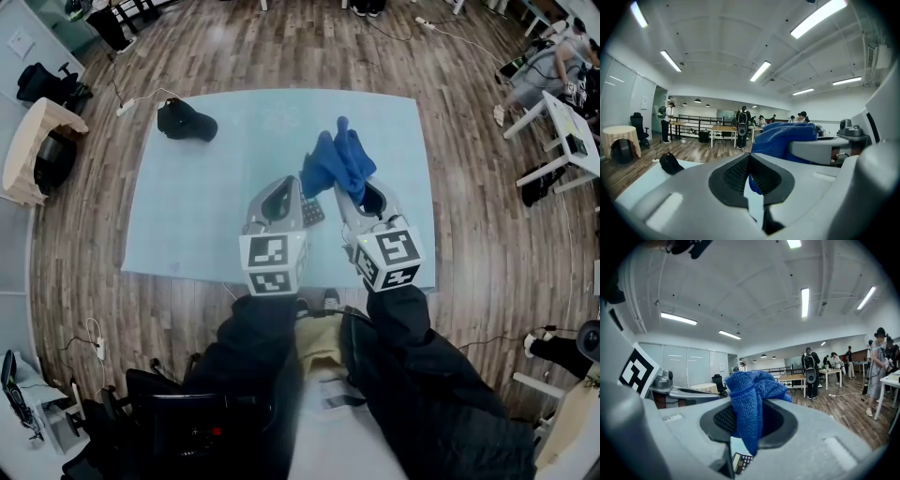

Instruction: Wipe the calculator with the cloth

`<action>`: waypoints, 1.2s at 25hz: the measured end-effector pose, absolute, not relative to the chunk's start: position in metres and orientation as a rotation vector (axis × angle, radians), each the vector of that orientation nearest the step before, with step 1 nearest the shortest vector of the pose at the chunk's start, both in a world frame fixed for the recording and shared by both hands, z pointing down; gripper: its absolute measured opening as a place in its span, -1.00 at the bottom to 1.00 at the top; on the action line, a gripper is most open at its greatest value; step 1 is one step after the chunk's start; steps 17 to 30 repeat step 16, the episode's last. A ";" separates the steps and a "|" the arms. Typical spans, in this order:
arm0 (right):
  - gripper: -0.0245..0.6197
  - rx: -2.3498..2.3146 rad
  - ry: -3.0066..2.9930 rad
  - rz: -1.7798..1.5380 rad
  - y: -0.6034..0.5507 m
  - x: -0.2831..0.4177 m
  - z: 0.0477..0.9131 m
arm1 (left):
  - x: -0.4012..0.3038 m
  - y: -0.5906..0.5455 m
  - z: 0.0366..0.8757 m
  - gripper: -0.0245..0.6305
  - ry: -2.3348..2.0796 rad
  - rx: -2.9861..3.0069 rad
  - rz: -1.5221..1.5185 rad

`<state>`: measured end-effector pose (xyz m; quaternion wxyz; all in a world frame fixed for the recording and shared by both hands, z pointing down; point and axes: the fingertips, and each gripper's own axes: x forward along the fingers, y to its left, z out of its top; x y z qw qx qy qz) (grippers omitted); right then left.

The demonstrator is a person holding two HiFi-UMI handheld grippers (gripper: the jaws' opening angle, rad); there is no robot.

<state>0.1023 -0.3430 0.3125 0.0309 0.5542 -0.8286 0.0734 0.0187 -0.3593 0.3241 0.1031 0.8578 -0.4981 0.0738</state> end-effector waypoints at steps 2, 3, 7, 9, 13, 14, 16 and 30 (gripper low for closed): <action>-0.66 1.707 -2.553 0.232 -0.344 0.102 0.313 | 0.018 -0.360 0.324 -0.93 -1.469 2.528 0.218; -0.66 1.705 -2.554 0.235 -0.344 0.102 0.313 | 0.018 -0.360 0.324 -0.93 -1.469 2.527 0.218; -0.66 1.698 -2.556 0.237 -0.346 0.103 0.315 | 0.020 -0.362 0.326 -0.93 -1.473 2.529 0.216; -0.66 1.697 -2.556 0.236 -0.347 0.104 0.315 | 0.021 -0.363 0.326 -0.93 -1.471 2.528 0.216; -0.66 1.698 -2.556 0.237 -0.349 0.104 0.315 | 0.020 -0.365 0.326 -0.93 -1.473 2.527 0.214; -0.66 1.697 -2.556 0.238 -0.350 0.103 0.316 | 0.019 -0.366 0.326 -0.93 -1.473 2.526 0.214; -0.66 1.695 -2.555 0.240 -0.351 0.101 0.317 | 0.018 -0.367 0.328 -0.93 -1.472 2.524 0.215; -0.66 1.695 -2.555 0.240 -0.351 0.101 0.317 | 0.018 -0.367 0.328 -0.93 -1.472 2.524 0.215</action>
